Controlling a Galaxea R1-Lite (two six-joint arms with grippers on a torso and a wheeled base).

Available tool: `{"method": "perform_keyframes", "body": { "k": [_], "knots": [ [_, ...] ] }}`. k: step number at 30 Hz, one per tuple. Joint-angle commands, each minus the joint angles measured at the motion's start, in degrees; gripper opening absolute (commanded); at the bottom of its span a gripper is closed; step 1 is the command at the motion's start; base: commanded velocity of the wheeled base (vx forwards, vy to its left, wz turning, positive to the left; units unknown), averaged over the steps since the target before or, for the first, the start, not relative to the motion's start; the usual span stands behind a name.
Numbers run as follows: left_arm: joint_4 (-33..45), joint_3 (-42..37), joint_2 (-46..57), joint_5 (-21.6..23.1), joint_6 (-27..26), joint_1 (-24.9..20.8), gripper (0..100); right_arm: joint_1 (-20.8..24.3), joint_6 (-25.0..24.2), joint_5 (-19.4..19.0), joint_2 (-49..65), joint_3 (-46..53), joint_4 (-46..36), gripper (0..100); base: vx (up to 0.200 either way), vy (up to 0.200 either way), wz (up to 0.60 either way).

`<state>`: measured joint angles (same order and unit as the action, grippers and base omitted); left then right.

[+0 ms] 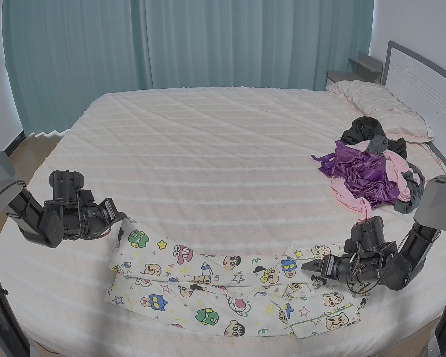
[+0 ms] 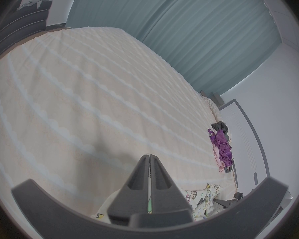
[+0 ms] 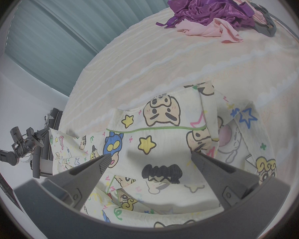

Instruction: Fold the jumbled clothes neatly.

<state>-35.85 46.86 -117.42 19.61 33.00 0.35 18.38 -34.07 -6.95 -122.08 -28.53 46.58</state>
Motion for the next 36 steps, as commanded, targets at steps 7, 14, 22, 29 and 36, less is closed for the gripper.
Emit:
{"method": "perform_keyframes", "body": {
  "k": [7,14,22,29,36],
  "knots": [
    [1.22,1.65,-0.97,0.07,-0.13,0.00,0,-0.01,-0.12,-0.08,-2.11,-0.13,0.09,100,0.000,0.000,0.00],
    [8.34,5.26,-4.40,-0.28,-0.48,0.53,0,0.16,-0.12,-0.08,-2.99,0.05,1.14,100,0.000,0.000,0.00],
    [8.69,5.79,-5.71,-3.00,-1.62,1.23,100,0.25,-0.20,-0.08,-2.99,0.49,1.23,100,0.000,0.000,0.00],
    [8.34,-0.98,-5.01,2.18,-2.68,2.02,100,0.25,-0.38,-0.08,-2.99,0.66,1.23,100,0.000,0.000,0.00],
    [8.25,-8.36,-4.40,6.93,-7.95,2.37,100,0.34,-0.47,-0.08,-2.90,0.84,1.23,100,0.000,0.000,0.00]
  ]
}}
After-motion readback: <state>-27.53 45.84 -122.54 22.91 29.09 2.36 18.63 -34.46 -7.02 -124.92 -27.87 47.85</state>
